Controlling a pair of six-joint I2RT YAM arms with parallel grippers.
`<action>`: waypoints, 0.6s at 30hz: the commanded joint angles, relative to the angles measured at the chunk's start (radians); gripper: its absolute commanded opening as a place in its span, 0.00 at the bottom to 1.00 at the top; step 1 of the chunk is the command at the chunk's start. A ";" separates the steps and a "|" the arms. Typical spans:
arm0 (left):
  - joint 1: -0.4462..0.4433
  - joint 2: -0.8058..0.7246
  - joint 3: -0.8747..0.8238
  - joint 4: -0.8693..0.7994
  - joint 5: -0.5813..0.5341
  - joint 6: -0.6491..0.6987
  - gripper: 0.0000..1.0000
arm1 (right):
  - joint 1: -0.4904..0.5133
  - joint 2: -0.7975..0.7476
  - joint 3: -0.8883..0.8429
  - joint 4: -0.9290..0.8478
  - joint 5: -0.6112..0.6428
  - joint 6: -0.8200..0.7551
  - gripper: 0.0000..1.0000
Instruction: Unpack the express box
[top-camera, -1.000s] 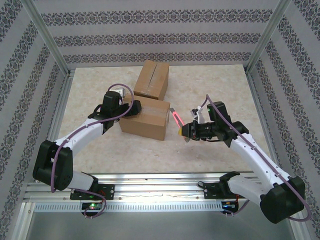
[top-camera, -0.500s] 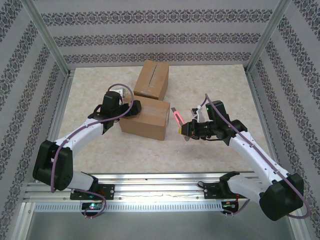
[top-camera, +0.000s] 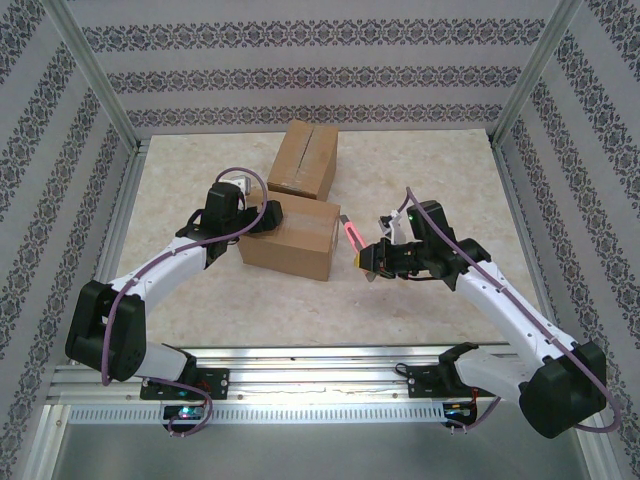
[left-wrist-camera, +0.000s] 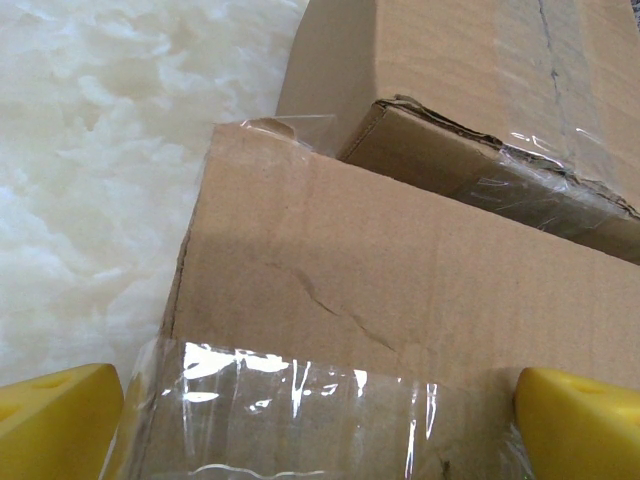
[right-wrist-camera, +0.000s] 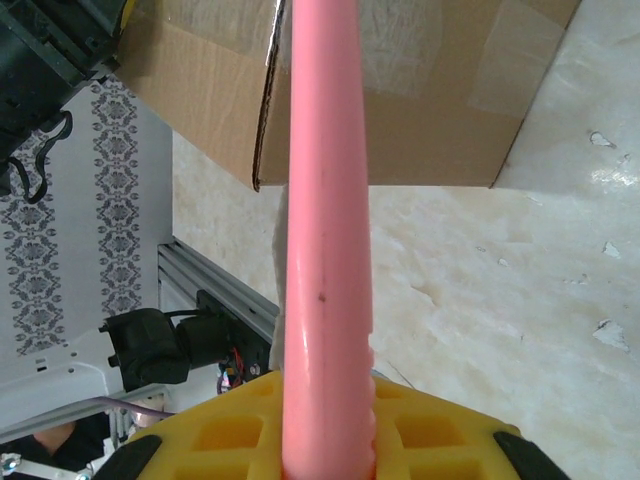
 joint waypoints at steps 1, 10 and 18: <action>0.001 0.013 -0.035 -0.063 -0.020 0.025 1.00 | 0.013 -0.005 0.018 0.030 0.010 0.013 0.00; 0.001 0.014 -0.041 -0.058 -0.020 0.022 1.00 | 0.029 0.002 0.004 0.045 0.012 0.023 0.00; 0.001 0.013 -0.040 -0.057 -0.019 0.022 1.00 | 0.036 0.004 -0.004 0.035 0.029 0.026 0.00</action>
